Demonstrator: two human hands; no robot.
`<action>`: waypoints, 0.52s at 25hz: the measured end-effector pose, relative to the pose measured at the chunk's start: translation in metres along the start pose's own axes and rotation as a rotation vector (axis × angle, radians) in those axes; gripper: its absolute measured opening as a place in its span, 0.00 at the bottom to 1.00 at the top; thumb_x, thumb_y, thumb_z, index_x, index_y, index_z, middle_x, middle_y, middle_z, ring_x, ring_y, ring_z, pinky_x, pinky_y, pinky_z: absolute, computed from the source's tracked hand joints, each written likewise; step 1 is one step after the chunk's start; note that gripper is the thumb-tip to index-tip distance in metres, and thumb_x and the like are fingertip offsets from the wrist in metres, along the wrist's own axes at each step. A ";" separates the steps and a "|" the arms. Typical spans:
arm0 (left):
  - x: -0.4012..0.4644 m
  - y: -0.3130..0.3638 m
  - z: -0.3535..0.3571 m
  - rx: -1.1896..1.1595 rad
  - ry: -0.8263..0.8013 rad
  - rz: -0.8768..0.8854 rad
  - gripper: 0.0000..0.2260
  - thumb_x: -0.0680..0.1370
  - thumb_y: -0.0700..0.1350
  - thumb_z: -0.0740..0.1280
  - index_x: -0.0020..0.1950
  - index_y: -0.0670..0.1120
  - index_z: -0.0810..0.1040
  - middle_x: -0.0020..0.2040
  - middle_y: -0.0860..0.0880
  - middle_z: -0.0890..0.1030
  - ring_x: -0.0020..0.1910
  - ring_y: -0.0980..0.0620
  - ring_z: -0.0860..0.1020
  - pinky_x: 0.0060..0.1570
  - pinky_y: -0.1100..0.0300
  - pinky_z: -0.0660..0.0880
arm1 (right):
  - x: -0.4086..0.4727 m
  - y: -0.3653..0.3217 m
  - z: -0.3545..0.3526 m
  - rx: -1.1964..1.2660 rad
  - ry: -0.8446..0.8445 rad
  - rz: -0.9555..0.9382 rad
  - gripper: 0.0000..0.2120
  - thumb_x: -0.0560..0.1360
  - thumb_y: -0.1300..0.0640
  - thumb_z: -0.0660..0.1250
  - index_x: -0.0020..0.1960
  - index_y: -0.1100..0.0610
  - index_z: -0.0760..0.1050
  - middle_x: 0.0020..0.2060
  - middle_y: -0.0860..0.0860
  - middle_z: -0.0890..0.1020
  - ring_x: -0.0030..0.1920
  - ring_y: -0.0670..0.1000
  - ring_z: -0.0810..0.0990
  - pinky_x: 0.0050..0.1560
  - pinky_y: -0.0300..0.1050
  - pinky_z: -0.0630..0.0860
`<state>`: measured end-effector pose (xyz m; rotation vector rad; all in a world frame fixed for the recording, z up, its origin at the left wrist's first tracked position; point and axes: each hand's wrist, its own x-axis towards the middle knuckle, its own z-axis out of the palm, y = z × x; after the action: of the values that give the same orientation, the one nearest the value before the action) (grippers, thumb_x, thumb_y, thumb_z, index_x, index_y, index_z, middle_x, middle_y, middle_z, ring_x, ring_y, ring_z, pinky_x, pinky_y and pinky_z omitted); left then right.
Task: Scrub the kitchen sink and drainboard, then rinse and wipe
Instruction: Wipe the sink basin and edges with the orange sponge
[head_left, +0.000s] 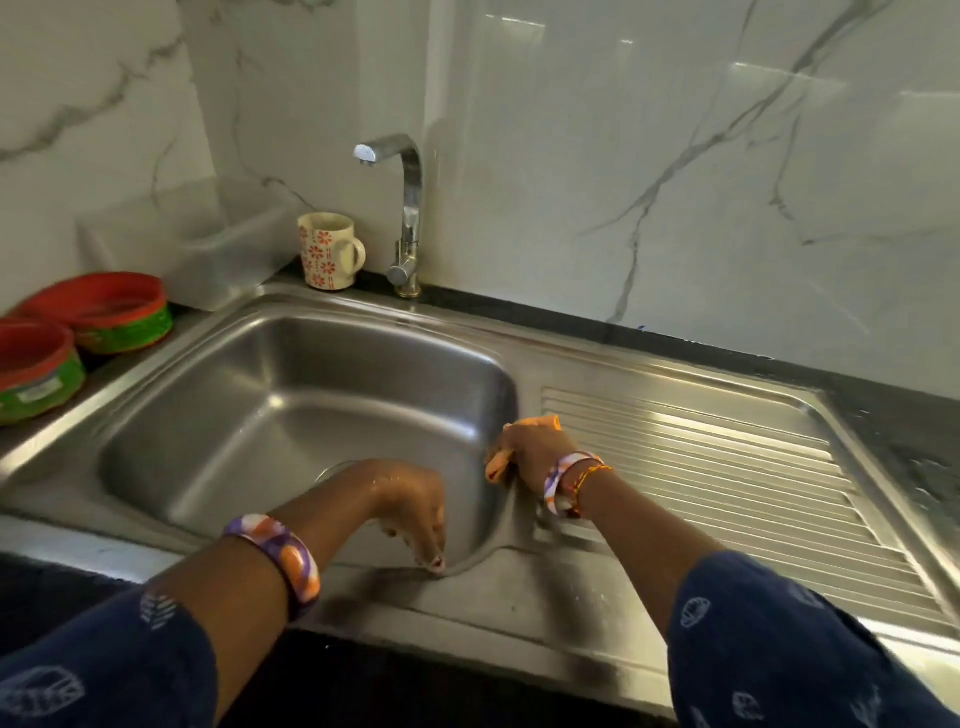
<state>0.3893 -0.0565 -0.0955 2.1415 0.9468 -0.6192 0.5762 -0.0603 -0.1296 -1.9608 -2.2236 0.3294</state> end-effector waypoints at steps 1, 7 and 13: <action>-0.007 -0.001 0.000 0.012 -0.048 -0.018 0.14 0.75 0.44 0.70 0.59 0.42 0.80 0.39 0.53 0.78 0.35 0.59 0.72 0.37 0.67 0.68 | -0.013 -0.010 -0.001 0.114 0.010 0.025 0.18 0.69 0.74 0.55 0.44 0.64 0.83 0.41 0.59 0.85 0.40 0.47 0.84 0.46 0.34 0.76; -0.027 -0.011 0.011 0.030 -0.057 -0.043 0.21 0.75 0.42 0.70 0.67 0.43 0.74 0.63 0.45 0.78 0.50 0.53 0.77 0.50 0.63 0.75 | -0.062 -0.059 0.010 0.072 -0.120 0.145 0.18 0.74 0.69 0.59 0.59 0.58 0.79 0.57 0.59 0.79 0.59 0.55 0.75 0.57 0.38 0.69; -0.041 -0.024 0.019 -0.014 0.005 0.018 0.21 0.76 0.41 0.69 0.68 0.45 0.73 0.63 0.49 0.78 0.58 0.50 0.78 0.56 0.62 0.75 | -0.074 -0.095 0.024 0.033 -0.144 0.238 0.12 0.79 0.60 0.56 0.56 0.53 0.76 0.46 0.47 0.80 0.52 0.44 0.78 0.56 0.40 0.58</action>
<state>0.3433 -0.0774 -0.0905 2.1374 0.9310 -0.5970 0.4889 -0.1465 -0.1256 -2.2535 -2.0498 0.5498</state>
